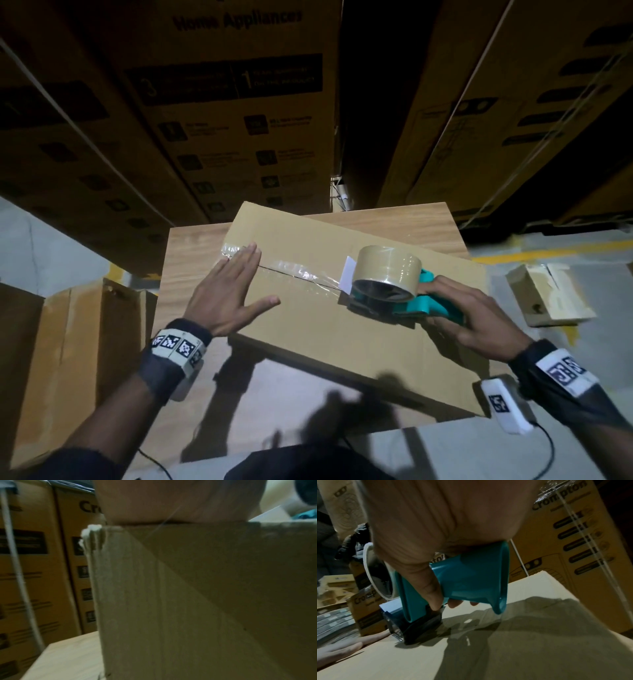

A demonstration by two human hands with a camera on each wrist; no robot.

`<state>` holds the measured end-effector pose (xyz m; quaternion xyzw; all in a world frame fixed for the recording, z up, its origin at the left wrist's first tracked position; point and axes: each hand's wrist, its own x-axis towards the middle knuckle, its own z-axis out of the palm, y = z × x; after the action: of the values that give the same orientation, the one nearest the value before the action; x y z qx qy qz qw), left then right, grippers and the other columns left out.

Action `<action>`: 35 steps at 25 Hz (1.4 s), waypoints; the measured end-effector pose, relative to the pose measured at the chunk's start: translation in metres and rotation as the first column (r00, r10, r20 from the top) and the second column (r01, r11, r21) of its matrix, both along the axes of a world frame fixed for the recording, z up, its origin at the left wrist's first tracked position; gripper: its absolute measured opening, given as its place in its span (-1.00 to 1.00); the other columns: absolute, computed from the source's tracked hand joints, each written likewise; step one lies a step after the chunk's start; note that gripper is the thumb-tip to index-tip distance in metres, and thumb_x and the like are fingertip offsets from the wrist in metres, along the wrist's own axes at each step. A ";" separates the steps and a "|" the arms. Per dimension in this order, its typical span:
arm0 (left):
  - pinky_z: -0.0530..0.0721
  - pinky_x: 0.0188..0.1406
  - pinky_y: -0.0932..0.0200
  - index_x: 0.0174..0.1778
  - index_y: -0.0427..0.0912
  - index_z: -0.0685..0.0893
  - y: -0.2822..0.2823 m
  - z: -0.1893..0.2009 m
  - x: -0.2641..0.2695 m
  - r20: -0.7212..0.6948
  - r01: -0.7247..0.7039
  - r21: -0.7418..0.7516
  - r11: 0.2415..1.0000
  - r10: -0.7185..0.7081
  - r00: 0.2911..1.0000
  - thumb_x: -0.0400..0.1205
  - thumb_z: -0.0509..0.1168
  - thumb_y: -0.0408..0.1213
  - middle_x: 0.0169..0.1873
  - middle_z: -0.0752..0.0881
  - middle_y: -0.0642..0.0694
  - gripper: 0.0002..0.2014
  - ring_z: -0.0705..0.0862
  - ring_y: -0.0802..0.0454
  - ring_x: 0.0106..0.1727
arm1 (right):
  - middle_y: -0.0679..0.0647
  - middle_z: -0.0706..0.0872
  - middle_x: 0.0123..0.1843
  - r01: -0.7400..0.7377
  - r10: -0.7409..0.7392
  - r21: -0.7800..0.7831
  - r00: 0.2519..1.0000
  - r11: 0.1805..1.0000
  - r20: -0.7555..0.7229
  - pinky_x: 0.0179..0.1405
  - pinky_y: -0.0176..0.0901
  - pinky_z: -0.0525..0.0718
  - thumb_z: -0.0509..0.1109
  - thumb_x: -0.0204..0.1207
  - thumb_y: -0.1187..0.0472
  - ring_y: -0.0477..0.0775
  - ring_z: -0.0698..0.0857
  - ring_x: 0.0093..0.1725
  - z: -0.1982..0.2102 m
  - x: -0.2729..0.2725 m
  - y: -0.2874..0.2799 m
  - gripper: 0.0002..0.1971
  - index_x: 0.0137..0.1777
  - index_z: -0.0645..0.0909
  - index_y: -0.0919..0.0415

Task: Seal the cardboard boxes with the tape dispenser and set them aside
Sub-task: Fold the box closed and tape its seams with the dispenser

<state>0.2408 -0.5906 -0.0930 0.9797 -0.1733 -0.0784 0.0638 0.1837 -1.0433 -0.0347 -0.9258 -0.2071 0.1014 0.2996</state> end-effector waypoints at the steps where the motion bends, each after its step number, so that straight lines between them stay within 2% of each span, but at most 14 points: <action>1: -0.10 0.79 0.00 0.83 -0.02 -0.15 0.007 -0.001 0.004 0.002 -0.005 -0.001 1.000 0.005 1.000 0.62 -0.16 0.60 0.80 -0.18 0.04 0.01 -0.15 0.10 0.81 | -0.49 0.50 0.39 -0.012 0.012 -0.002 1.000 1.000 0.019 0.11 0.09 0.79 0.59 0.50 0.30 -0.17 0.62 0.28 -0.002 0.004 0.008 -0.12 0.47 0.28 -0.65; 3: -0.13 0.77 0.02 0.83 0.00 -0.16 0.024 -0.001 0.013 0.003 -0.017 -0.008 1.000 0.017 1.000 0.63 -0.16 0.58 0.79 -0.19 0.07 -0.02 -0.18 0.13 0.80 | -0.49 0.49 0.40 -0.023 0.023 -0.002 0.999 1.000 0.042 0.11 0.02 0.78 0.58 0.53 0.26 -0.18 0.60 0.28 -0.007 0.014 0.024 -0.17 0.50 0.28 -0.60; 6: -0.11 0.78 -0.02 0.83 0.01 -0.14 0.049 -0.002 0.026 -0.002 -0.021 -0.003 1.000 0.021 1.000 0.64 -0.17 0.56 0.79 -0.17 0.06 -0.04 -0.18 0.17 0.79 | -0.52 0.42 0.37 -0.053 0.057 -0.055 0.997 0.997 0.060 -0.02 -0.15 0.73 0.54 0.55 0.23 -0.21 0.57 0.22 -0.011 0.031 0.043 -0.24 0.52 0.30 -0.51; 8: -0.14 0.77 0.01 0.83 0.02 -0.14 0.059 -0.002 0.031 -0.011 -0.002 0.019 1.000 0.003 1.000 0.64 -0.18 0.56 0.80 -0.17 0.05 -0.05 -0.18 0.18 0.78 | -0.50 0.39 0.35 -0.069 0.075 -0.091 0.995 0.993 0.060 -0.10 -0.16 0.73 0.52 0.55 0.22 -0.15 0.59 0.18 -0.011 0.038 0.050 -0.25 0.52 0.28 -0.49; 11: -0.19 0.75 0.06 0.83 0.03 -0.17 0.063 -0.003 0.032 -0.001 0.025 0.035 0.999 -0.025 1.000 0.65 -0.18 0.55 0.80 -0.18 0.04 -0.06 -0.20 0.17 0.79 | -0.48 0.43 0.34 -0.057 0.065 -0.114 0.996 0.992 0.066 -0.12 -0.26 0.65 0.55 0.51 0.23 -0.19 0.58 0.14 -0.006 0.039 0.049 -0.24 0.50 0.29 -0.48; 12: -0.20 0.75 0.07 0.83 0.03 -0.17 0.063 -0.003 0.032 0.000 0.027 0.040 0.999 -0.027 1.000 0.65 -0.18 0.55 0.79 -0.19 0.05 -0.06 -0.20 0.17 0.79 | -0.44 0.48 0.35 -0.034 0.045 -0.135 0.996 0.990 0.081 -0.12 -0.23 0.66 0.57 0.49 0.24 -0.18 0.58 0.12 -0.004 0.036 0.045 -0.23 0.49 0.31 -0.46; 16: -0.20 0.74 0.09 0.83 0.00 -0.16 0.066 -0.005 0.034 0.015 0.029 0.041 0.999 -0.030 0.999 0.65 -0.19 0.55 0.79 -0.18 0.05 -0.05 -0.18 0.16 0.79 | -0.25 0.64 0.31 0.110 -0.080 -0.204 0.985 0.973 0.152 -0.08 0.14 0.76 0.69 0.33 0.35 -0.01 0.68 0.11 0.004 0.008 0.003 -0.15 0.44 0.40 -0.37; 18: -0.18 0.74 0.07 0.83 0.00 -0.15 0.066 -0.006 0.033 0.010 0.034 0.028 0.999 -0.034 0.999 0.65 -0.19 0.56 0.79 -0.18 0.05 -0.05 -0.16 0.14 0.80 | -0.10 0.73 0.26 0.165 -0.122 -0.209 0.971 0.964 0.203 -0.16 0.12 0.75 0.74 0.23 0.45 0.04 0.71 0.04 0.006 -0.013 -0.020 -0.13 0.39 0.47 -0.27; 20: -0.17 0.75 0.05 0.83 0.00 -0.15 0.066 -0.008 0.032 0.016 0.037 0.024 0.999 -0.037 0.999 0.65 -0.20 0.56 0.79 -0.18 0.04 -0.04 -0.15 0.11 0.80 | -0.13 0.70 0.19 0.208 -0.169 -0.178 0.963 0.962 0.211 -0.20 0.07 0.72 0.72 0.20 0.54 0.03 0.68 -0.03 0.002 -0.028 -0.029 -0.13 0.34 0.49 -0.23; 24: -0.13 0.78 -0.03 0.82 -0.05 -0.19 0.063 -0.004 0.031 0.009 0.043 0.041 0.998 -0.043 0.999 0.60 -0.21 0.61 0.79 -0.20 0.00 0.03 -0.17 0.06 0.81 | -0.17 0.63 0.22 0.274 -0.255 -0.108 0.952 0.956 0.167 -0.10 0.11 0.72 0.65 0.28 0.54 0.14 0.73 0.03 -0.018 -0.036 -0.030 -0.15 0.37 0.46 -0.28; 28: -0.29 0.77 -0.08 0.80 -0.09 -0.27 0.028 0.005 0.019 -0.046 0.096 0.082 0.992 -0.092 0.995 0.52 -0.24 0.69 0.78 -0.27 -0.04 0.14 -0.29 0.01 0.80 | -0.16 0.65 0.25 0.285 -0.269 -0.095 0.950 0.954 0.158 -0.05 0.14 0.73 0.63 0.31 0.50 0.10 0.71 0.07 -0.024 -0.036 -0.033 -0.19 0.41 0.46 -0.23; 32: -0.18 0.80 -0.16 0.82 -0.11 -0.22 -0.050 0.010 -0.006 -0.110 0.295 0.009 0.955 -0.293 0.950 0.46 -0.15 0.75 0.79 -0.25 -0.05 0.23 -0.28 0.00 0.80 | -0.20 0.64 0.22 0.268 -0.242 -0.119 0.951 0.956 0.194 -0.13 -0.02 0.63 0.50 0.37 0.27 0.00 0.67 0.03 -0.022 -0.033 -0.034 -0.37 0.40 0.46 -0.21; 35: -0.23 0.80 -0.10 0.83 -0.10 -0.18 -0.099 0.002 -0.023 -0.115 0.415 0.003 0.910 -0.412 0.904 0.39 -0.08 0.78 0.80 -0.25 -0.04 0.29 -0.32 -0.01 0.80 | -0.23 0.63 0.19 0.278 -0.257 -0.109 0.951 0.954 0.174 -0.14 -0.07 0.60 0.62 0.35 0.44 -0.04 0.65 0.01 -0.023 -0.034 -0.032 -0.28 0.36 0.48 -0.22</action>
<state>0.2178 -0.6892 -0.0910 0.9155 -0.3720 -0.1474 0.0419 0.1498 -1.0754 -0.0576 -0.9683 -0.0955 -0.0004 0.2310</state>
